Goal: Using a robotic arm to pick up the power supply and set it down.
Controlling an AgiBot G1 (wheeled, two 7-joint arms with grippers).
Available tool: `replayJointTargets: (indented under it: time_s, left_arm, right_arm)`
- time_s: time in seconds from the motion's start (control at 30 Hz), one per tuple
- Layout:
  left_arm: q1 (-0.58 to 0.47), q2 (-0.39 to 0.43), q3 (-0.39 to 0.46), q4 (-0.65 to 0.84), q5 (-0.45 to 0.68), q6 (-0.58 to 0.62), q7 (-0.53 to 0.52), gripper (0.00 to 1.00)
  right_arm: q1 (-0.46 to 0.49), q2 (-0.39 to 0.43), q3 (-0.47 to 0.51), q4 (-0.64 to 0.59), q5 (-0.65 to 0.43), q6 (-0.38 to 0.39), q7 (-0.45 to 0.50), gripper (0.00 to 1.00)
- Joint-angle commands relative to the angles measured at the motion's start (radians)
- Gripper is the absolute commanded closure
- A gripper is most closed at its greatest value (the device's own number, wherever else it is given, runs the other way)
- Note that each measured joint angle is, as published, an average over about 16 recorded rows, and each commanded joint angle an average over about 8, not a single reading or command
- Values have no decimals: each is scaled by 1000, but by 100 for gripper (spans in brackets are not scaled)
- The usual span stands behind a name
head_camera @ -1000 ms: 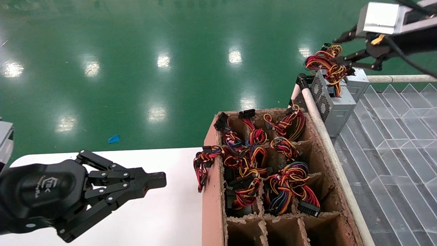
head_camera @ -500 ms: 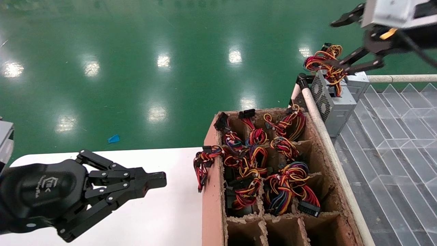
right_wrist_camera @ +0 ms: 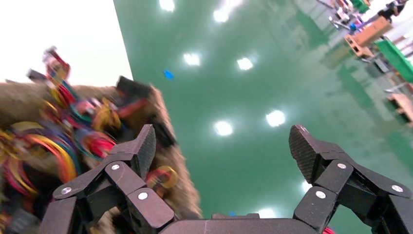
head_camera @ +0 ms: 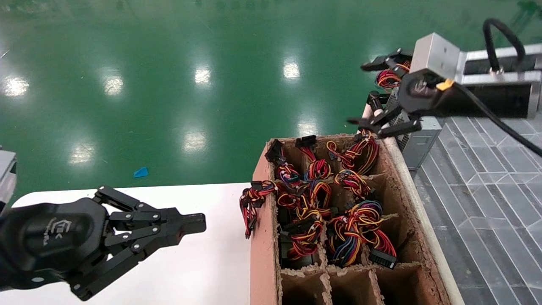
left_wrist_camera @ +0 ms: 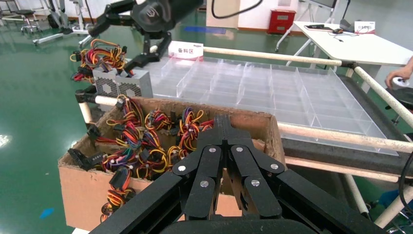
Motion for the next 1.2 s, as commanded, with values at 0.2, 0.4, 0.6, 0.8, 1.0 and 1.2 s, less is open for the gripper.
replayJointTargets:
  time_s: [0.2, 0.4, 0.6, 0.8, 1.0, 1.2]
  left_arm:
    - [0, 0, 0, 0, 0, 0, 0, 0]
    - [0, 0, 0, 0, 0, 0, 0, 0]
    - [0, 0, 0, 0, 0, 0, 0, 0]
    - [0, 0, 0, 0, 0, 0, 0, 0]
    - [0, 0, 0, 0, 0, 0, 0, 0]
    - [0, 0, 0, 0, 0, 0, 0, 0]
  right_arm:
    - [-146, 44, 83, 145, 86, -23, 98, 0]
    - [-271, 83, 154, 269, 159, -43, 181, 0]
    - [-396, 121, 225, 394, 232, -63, 265, 0]
    - [-522, 159, 297, 519, 307, -83, 350, 0]
    - [-649, 198, 369, 646, 381, -103, 435, 0]
    - [-766, 234, 435, 761, 449, -122, 513, 0]
